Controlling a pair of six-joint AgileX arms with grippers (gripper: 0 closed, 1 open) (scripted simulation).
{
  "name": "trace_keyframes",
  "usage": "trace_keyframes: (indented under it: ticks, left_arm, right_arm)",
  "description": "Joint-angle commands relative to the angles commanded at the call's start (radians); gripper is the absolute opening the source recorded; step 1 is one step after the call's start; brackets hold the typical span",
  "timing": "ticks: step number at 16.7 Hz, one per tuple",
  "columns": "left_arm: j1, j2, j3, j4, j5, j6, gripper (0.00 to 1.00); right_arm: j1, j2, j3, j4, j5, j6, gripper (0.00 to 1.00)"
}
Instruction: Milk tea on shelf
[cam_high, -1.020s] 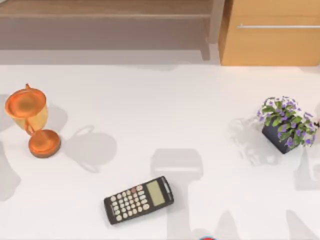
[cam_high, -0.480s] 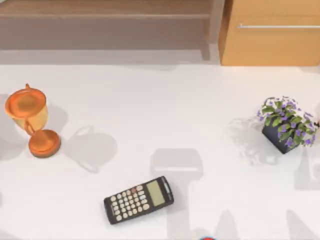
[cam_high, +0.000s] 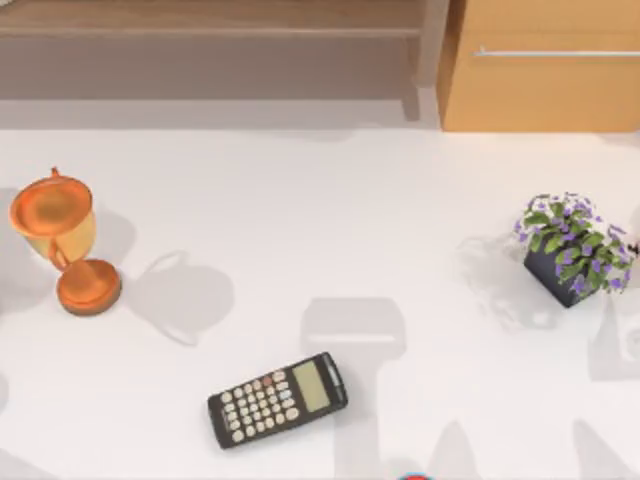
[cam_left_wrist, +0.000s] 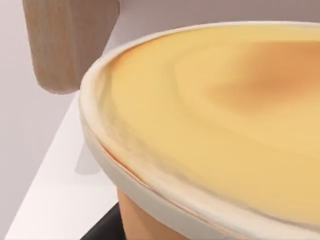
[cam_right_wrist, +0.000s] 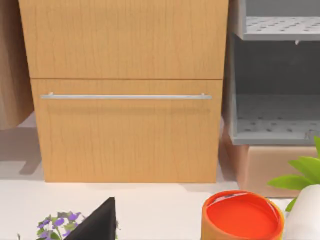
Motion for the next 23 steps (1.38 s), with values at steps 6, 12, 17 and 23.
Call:
trace_keyframes:
  ticks: [6, 12, 17, 23]
  left_arm:
    - [0.000, 0.000, 0.000, 0.000, 0.000, 0.000, 0.32]
    - [0.000, 0.000, 0.000, 0.000, 0.000, 0.000, 0.00]
    - [0.000, 0.000, 0.000, 0.000, 0.000, 0.000, 0.00]
    - [0.002, -0.036, -0.003, -0.033, 0.000, 0.001, 0.00]
  right_arm:
    - [0.000, 0.000, 0.000, 0.000, 0.000, 0.000, 1.00]
    - [0.000, 0.000, 0.000, 0.000, 0.000, 0.000, 1.00]
    - [0.000, 0.000, 0.000, 0.000, 0.000, 0.000, 1.00]
    - [0.000, 0.000, 0.000, 0.000, 0.000, 0.000, 1.00]
